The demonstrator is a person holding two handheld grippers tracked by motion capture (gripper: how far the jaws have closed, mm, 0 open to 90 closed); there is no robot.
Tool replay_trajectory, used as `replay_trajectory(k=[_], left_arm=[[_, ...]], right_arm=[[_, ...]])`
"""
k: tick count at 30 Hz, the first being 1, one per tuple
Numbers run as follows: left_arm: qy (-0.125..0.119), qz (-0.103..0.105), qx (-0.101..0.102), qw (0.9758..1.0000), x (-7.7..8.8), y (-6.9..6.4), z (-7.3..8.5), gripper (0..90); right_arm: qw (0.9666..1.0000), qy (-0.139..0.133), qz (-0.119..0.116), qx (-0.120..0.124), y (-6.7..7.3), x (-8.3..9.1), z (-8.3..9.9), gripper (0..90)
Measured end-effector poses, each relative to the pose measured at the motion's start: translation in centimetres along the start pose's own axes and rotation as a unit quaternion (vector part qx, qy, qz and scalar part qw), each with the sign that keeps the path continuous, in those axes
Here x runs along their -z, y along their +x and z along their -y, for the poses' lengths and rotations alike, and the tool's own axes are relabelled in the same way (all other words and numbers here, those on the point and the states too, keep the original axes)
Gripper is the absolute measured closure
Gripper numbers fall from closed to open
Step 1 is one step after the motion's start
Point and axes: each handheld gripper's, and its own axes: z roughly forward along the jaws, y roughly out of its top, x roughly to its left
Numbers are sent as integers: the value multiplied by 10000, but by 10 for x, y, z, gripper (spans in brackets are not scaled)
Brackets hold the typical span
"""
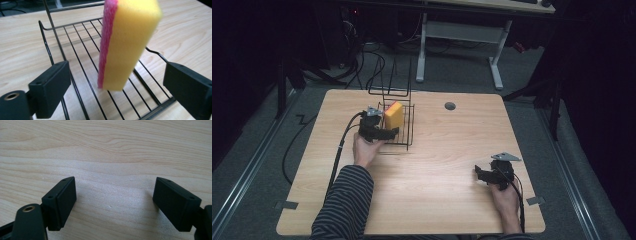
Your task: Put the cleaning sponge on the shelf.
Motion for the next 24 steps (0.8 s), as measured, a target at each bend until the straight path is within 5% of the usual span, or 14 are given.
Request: replay_trajectory(k=[24], left_arm=[[-367, 212, 97, 9991, 50, -2, 13, 73]], right_arm=[[10000, -12, -2, 28, 0, 0, 0, 191]])
